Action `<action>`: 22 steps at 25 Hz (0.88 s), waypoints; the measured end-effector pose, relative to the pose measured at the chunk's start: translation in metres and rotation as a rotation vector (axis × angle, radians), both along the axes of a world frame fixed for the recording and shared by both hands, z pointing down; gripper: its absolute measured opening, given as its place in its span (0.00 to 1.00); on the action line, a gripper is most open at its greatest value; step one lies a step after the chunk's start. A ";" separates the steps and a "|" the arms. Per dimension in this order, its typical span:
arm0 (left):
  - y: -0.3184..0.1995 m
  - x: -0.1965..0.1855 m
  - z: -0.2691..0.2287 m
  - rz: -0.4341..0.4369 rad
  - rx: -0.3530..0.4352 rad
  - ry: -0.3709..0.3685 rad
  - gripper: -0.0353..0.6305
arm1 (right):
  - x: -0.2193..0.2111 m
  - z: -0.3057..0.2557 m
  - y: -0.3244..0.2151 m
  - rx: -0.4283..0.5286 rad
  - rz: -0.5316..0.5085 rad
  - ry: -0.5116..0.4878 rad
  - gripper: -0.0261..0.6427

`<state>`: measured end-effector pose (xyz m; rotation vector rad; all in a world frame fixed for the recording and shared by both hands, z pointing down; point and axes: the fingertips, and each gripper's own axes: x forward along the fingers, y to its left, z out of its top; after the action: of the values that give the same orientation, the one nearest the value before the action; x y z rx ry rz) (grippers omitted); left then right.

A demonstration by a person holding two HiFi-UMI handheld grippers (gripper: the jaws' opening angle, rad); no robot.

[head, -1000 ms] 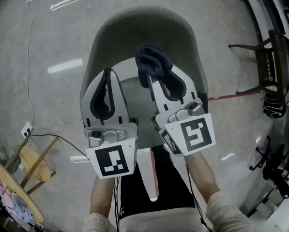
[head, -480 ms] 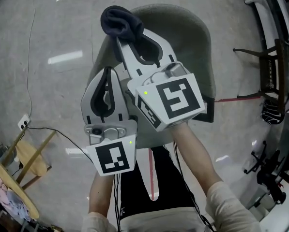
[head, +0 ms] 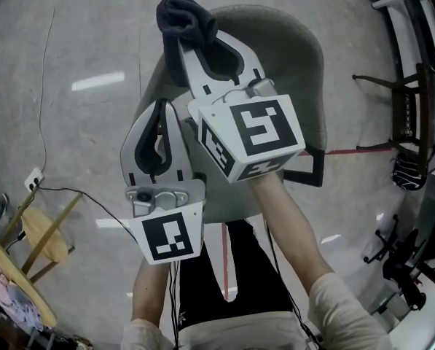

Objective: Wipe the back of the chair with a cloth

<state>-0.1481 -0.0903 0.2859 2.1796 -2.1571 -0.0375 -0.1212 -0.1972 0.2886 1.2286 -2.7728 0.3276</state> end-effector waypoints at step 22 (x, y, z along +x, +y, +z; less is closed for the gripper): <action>-0.008 0.043 0.011 0.039 -0.014 0.045 0.08 | 0.131 0.014 -0.032 0.022 0.265 0.095 0.13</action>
<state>-0.1055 -0.0988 0.2964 2.1911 -2.0840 -0.0691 0.0096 -0.2290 0.3026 1.5766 -2.5426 0.2509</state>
